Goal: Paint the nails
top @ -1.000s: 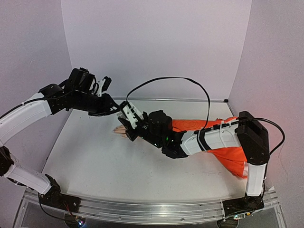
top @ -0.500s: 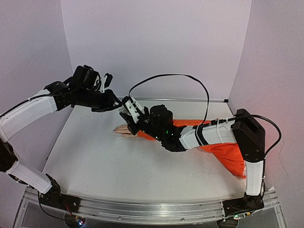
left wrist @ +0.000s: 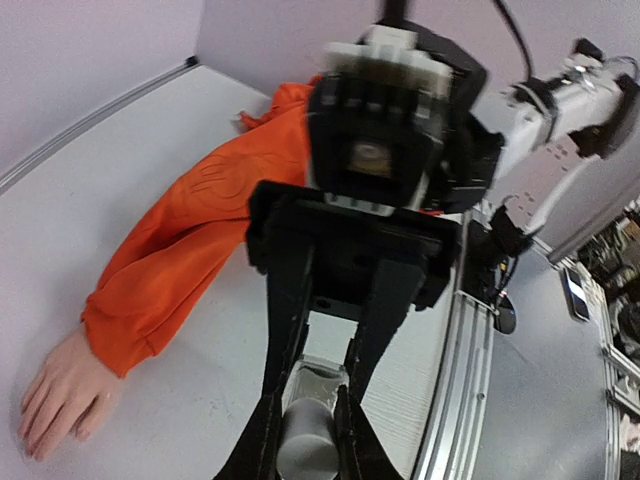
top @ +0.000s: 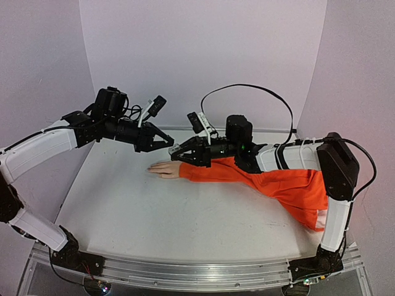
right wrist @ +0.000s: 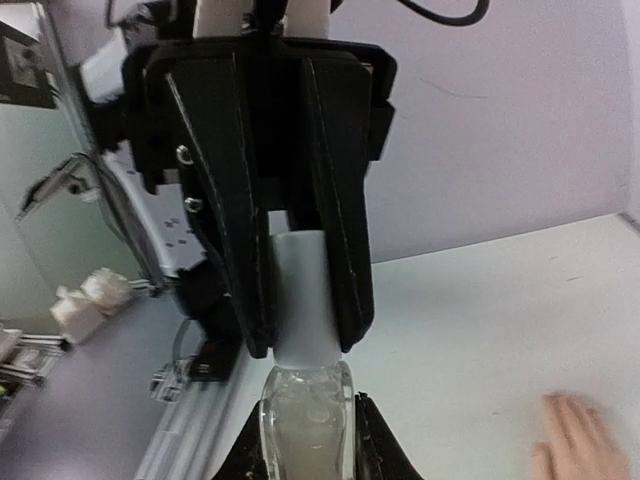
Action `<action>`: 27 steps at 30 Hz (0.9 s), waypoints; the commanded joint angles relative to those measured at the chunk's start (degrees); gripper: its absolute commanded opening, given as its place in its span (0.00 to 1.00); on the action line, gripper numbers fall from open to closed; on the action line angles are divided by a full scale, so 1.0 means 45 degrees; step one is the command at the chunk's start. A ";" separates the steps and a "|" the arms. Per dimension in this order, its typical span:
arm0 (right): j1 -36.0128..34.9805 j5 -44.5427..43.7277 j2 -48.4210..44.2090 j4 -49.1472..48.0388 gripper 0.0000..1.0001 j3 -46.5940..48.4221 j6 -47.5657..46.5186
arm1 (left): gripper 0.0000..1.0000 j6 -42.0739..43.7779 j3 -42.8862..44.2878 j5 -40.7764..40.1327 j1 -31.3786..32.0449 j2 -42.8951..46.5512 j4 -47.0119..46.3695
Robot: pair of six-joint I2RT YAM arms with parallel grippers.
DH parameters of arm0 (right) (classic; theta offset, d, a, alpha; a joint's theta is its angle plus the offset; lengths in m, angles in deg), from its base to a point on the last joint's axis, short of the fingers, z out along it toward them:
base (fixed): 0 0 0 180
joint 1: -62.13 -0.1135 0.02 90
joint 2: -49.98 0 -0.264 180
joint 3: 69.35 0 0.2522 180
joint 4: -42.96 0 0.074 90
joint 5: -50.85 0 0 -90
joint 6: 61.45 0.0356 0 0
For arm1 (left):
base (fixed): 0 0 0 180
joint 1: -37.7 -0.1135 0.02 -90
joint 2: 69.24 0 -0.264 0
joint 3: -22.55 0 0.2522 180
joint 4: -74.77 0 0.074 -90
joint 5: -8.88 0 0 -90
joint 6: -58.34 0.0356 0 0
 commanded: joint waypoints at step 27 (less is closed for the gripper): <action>0.0892 -0.2893 -0.3009 -0.2952 0.00 -0.1879 0.0190 | 0.87 -0.3575 -0.2530 -0.0803 -0.0559 0.3794 -0.1869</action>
